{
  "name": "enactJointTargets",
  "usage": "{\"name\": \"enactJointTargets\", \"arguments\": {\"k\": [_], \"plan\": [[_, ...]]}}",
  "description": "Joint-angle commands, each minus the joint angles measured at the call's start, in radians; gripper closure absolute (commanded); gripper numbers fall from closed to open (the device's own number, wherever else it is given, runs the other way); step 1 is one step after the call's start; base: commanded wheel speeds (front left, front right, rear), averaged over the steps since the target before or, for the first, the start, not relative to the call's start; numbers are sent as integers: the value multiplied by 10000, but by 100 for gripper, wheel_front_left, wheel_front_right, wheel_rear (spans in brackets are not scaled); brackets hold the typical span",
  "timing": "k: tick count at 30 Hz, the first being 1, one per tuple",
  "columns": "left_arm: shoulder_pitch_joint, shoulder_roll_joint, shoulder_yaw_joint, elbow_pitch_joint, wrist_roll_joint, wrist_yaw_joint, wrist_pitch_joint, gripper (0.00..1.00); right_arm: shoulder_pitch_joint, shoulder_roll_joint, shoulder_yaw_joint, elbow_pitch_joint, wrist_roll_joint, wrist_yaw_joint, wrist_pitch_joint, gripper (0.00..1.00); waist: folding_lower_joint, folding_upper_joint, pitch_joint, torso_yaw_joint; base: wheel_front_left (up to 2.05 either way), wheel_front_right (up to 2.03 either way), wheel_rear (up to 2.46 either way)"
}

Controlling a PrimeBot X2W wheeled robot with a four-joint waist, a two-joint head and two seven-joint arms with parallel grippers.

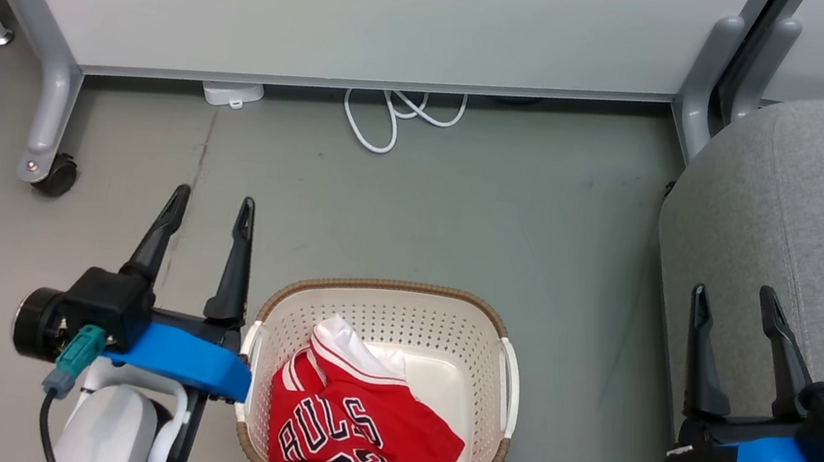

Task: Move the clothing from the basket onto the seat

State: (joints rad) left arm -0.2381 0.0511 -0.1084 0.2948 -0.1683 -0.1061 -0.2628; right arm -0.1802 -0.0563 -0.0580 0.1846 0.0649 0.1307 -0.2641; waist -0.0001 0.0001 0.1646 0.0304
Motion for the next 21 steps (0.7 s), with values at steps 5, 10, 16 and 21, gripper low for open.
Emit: {"name": "enactJointTargets", "arguments": {"k": [5, 10, 16, 21], "plan": [[-771, 28, -432, 542, 323, -181, -30, 0, -319, 33, 142, -47, 82, 1, -6, 0, 1, -1, 355, -193, 0, 0, 0], [-1638, 295, -1030, 1453, 501, -248, -30, 0, -758, 17, 382, -151, 93, 1, -6, 0, 1, -1, 978, -594, 0, 0, 0], [-2894, 736, -2162, 2679, 411, -242, -29, 0, -1469, 21, 574, -337, 123, 1, -6, 0, 1, -1, 2115, -1125, 0, 0, 0], [-3996, 1062, -3279, 3720, 231, -244, -30, 0, -2106, 36, 644, -508, 138, 1, -6, 0, 1, -1, 3108, -1437, 0, 0, 0]]}}
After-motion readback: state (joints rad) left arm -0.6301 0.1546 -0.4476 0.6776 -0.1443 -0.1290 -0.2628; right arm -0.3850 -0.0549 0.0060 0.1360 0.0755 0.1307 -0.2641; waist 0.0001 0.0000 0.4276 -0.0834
